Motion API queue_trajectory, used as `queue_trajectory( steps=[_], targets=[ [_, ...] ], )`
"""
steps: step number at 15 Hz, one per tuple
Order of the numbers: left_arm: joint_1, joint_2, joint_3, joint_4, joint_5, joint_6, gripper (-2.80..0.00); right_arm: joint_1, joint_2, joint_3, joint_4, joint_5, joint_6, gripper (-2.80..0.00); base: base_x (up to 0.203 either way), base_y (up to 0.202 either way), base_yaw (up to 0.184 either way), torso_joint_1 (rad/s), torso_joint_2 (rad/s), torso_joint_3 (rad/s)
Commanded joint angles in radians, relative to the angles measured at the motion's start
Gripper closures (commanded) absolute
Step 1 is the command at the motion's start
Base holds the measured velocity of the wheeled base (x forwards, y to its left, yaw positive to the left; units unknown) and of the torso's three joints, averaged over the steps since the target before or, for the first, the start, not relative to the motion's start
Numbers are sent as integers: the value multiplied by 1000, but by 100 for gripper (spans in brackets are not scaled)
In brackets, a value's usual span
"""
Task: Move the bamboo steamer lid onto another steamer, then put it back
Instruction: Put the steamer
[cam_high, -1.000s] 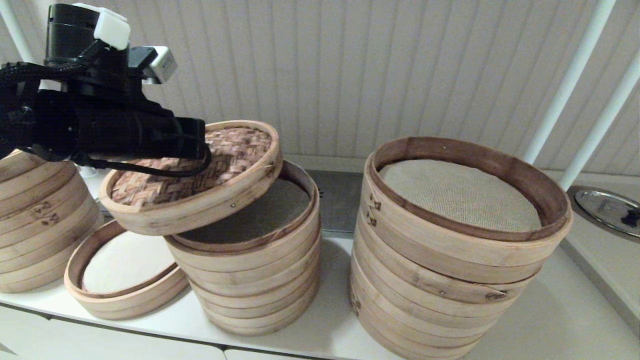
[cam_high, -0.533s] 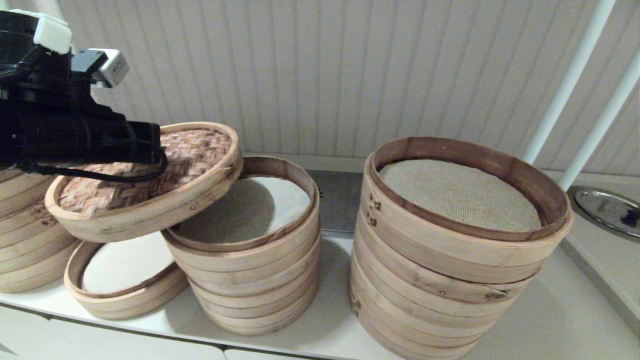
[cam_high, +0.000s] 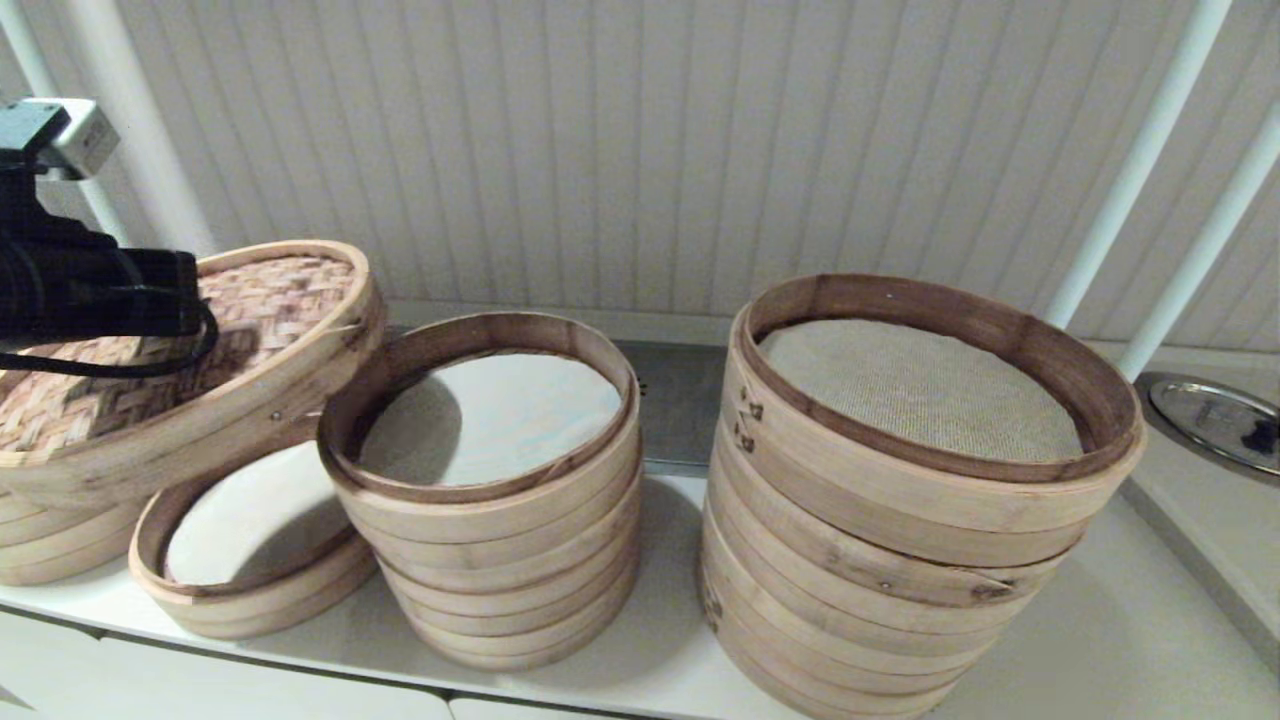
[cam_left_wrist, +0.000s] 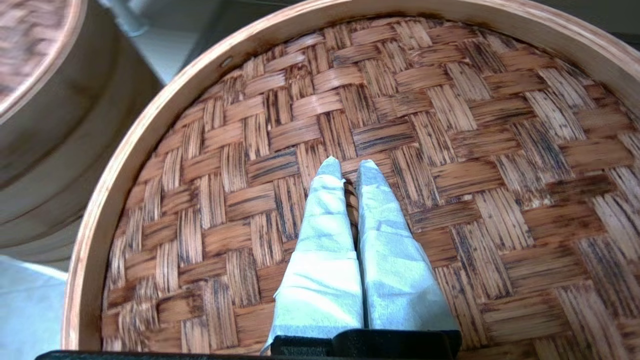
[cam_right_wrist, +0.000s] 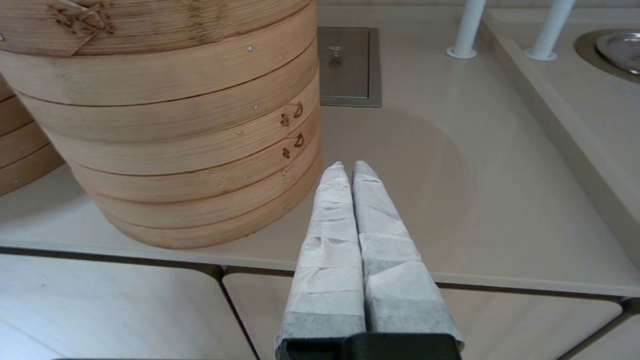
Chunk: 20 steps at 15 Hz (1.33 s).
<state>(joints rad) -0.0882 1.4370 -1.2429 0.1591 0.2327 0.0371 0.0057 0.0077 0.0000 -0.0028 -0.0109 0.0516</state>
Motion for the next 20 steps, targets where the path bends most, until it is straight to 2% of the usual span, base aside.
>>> queue_trajectory(
  steps=[1,7,12,20],
  targets=[
    [40,-21,11,-1,1,6,0,0,0,2,0,0,1,0,0,0,0,0,0,0],
    [154,-33,40,-2,0,7,0,0,0,2,0,0,1,0,0,0,0,0,0,0],
    [193,-7,93,-17,-8,5,0,0,0,2,0,0,1,0,0,0,0,0,0,0],
    [263,98,180,-162,-30,6,0,0,0,2,0,0,1,0,0,0,0,0,0,0]
  ],
)
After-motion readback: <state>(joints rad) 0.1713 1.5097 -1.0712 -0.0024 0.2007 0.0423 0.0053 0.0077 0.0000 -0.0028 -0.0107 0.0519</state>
